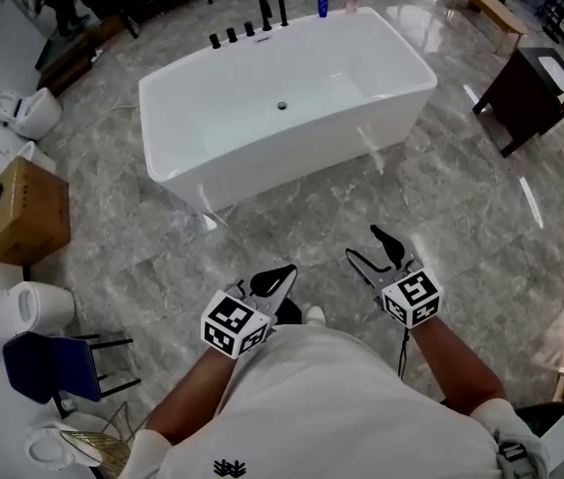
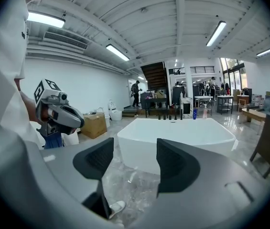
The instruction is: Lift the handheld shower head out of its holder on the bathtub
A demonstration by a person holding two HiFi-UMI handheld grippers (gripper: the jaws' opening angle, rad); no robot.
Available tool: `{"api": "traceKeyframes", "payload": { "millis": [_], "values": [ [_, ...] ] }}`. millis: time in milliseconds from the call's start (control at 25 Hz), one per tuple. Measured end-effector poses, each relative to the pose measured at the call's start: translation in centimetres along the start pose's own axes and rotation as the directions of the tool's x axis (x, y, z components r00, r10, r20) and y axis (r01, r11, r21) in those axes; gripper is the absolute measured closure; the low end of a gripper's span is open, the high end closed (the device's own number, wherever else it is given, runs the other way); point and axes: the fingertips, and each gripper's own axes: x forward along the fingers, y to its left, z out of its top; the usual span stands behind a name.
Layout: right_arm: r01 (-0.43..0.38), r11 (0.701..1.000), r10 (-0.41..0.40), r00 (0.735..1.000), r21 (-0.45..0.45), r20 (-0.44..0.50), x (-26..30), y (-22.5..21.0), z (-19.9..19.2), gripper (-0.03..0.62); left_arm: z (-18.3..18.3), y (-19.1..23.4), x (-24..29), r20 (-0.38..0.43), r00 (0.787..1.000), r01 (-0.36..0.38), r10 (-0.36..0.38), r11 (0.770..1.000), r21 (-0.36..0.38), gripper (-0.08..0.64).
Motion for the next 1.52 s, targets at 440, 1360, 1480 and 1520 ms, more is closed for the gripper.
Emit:
{"api": "traceKeyframes", "payload": {
  "millis": [440,1360,1480,1520],
  "values": [
    [0.032,0.999,-0.031,0.999,0.039,-0.028,4.4,-5.5,-0.2,0.309,2.8,5.3,6.9,-0.011,0.997,0.081,-0.081,0.997,0.016,0.554],
    [0.065,0.996,-0.07,0.992,-0.054,-0.104,23.6,-20.7,12.7,0.324,16.3,25.6,17.5,0.023,0.979,0.2,-0.205,0.971,0.128,0.554],
    [0.033,0.997,-0.041,0.993,-0.072,-0.113,25.3,-21.0,13.4,0.324,17.1,26.5,17.4,0.045,0.979,0.192,-0.198,0.974,0.116,0.554],
    [0.026,0.997,-0.034,0.994,-0.072,-0.109,25.9,-21.3,13.7,0.324,17.1,27.0,17.5,0.044,0.981,0.184,-0.19,0.976,0.117,0.554]
  ]
}}
